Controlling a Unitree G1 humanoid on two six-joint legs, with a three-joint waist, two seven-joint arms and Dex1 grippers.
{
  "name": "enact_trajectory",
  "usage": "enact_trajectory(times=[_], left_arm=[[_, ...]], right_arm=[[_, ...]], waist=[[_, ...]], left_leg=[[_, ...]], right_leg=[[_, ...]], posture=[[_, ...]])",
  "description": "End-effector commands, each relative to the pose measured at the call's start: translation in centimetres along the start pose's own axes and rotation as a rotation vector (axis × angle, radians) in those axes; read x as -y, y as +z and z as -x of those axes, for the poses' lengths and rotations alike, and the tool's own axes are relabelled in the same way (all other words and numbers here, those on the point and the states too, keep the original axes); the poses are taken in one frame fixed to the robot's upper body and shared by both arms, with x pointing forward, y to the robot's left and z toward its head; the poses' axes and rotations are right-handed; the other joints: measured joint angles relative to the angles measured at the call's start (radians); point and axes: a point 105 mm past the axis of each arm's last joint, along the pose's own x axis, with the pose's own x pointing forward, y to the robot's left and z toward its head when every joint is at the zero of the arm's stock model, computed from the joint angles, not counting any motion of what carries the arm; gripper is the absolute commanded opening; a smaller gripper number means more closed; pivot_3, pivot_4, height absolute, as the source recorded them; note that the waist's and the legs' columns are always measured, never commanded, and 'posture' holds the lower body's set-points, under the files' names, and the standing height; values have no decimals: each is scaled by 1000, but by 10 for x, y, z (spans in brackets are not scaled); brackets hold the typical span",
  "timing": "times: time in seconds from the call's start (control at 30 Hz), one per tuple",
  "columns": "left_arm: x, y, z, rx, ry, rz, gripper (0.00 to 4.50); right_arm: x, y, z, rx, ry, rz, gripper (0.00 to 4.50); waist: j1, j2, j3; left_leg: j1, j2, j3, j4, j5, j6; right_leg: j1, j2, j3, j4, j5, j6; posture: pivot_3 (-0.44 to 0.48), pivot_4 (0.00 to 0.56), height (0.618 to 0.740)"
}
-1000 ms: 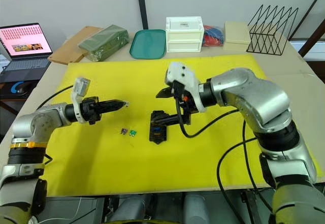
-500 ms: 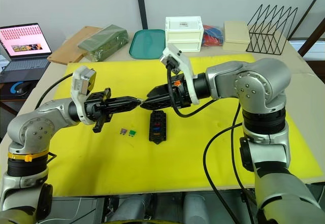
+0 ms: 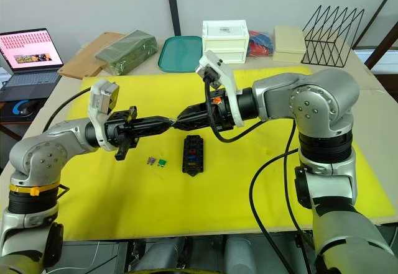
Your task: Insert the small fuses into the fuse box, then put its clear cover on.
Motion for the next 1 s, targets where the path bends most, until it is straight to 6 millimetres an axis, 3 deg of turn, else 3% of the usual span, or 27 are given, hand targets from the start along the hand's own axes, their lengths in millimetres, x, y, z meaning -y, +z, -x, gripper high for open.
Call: enact_trajectory(times=[0.03, 0.2, 0.33, 0.7, 0.8, 1.0], left_arm=[[4, 8, 0, 9, -16, -35, 0], [4, 8, 0, 8, -13, -35, 0], [4, 7, 0, 5, -11, -37, 0], [2, 7, 0, 6, -3, -39, 0], [2, 7, -1, 9, -2, -39, 0], [1, 7, -1, 8, 5, -39, 0]], right_arm=[[-6, 6, 1, 13, 5, 53, 1644], [-4, 6, 2, 16, 2, 56, 1644], [-5, 6, 2, 19, 5, 63, 502], [-5, 6, 1, 16, 7, 67, 502], [-5, 5, 1, 16, 8, 70, 24], [-6, 5, 0, 12, 14, 77, 24]], waist=[[0, 0, 0], [1, 0, 0], [0, 0, 0], [1, 0, 0], [1, 0, 0], [1, 0, 0]], left_leg=[[0, 0, 0, 0, 0, 0], [0, 0, 0, 0, 0, 0], [0, 0, 0, 0, 0, 0], [0, 0, 0, 0, 0, 0], [0, 0, 0, 0, 0, 0], [0, 0, 0, 0, 0, 0]], right_leg=[[0, 0, 0, 0, 0, 0], [0, 0, 0, 0, 0, 0], [0, 0, 0, 0, 0, 0], [0, 0, 0, 0, 0, 0], [0, 0, 0, 0, 0, 0], [0, 0, 0, 0, 0, 0]], posture=[[0, 150, 740], [0, 150, 740], [0, 150, 740], [0, 150, 740], [0, 150, 740], [0, 150, 740]])
